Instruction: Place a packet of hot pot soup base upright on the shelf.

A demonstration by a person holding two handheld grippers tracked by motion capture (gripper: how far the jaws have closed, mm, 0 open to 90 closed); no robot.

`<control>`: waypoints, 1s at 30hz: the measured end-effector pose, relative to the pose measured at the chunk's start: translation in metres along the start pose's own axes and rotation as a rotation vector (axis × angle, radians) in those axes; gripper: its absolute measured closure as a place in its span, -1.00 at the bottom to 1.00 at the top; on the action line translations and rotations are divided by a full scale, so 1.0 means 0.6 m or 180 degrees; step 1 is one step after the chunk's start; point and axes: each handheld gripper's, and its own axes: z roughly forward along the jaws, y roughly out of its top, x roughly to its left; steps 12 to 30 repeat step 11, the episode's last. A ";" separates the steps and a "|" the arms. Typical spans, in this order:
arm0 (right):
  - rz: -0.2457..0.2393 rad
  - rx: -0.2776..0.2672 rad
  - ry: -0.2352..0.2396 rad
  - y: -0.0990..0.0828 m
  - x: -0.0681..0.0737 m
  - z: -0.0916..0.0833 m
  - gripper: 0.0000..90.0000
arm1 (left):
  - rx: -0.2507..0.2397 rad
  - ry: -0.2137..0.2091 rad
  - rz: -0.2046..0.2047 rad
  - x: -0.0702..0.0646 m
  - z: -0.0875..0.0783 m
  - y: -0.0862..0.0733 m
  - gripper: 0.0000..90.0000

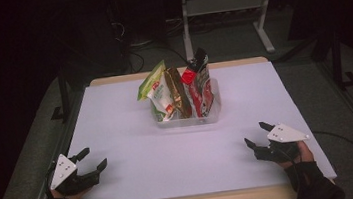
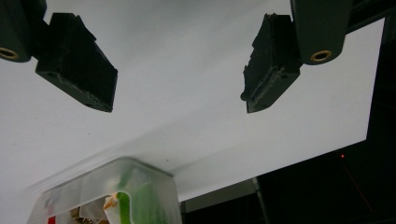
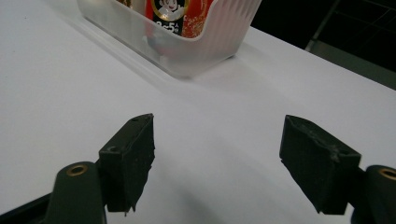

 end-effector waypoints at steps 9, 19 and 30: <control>0.0010 0.0029 -0.0038 -0.004 -0.001 -0.005 -0.39 | -0.0017 -0.0030 -0.0011 -0.002 0.005 0.002 -0.45; -0.0001 0.0020 -0.0043 -0.004 0.001 -0.007 -0.38 | -0.0012 -0.0056 -0.0042 -0.001 0.010 0.003 -0.45; -0.0001 0.0020 -0.0043 -0.004 0.001 -0.007 -0.38 | -0.0012 -0.0056 -0.0042 -0.001 0.010 0.003 -0.45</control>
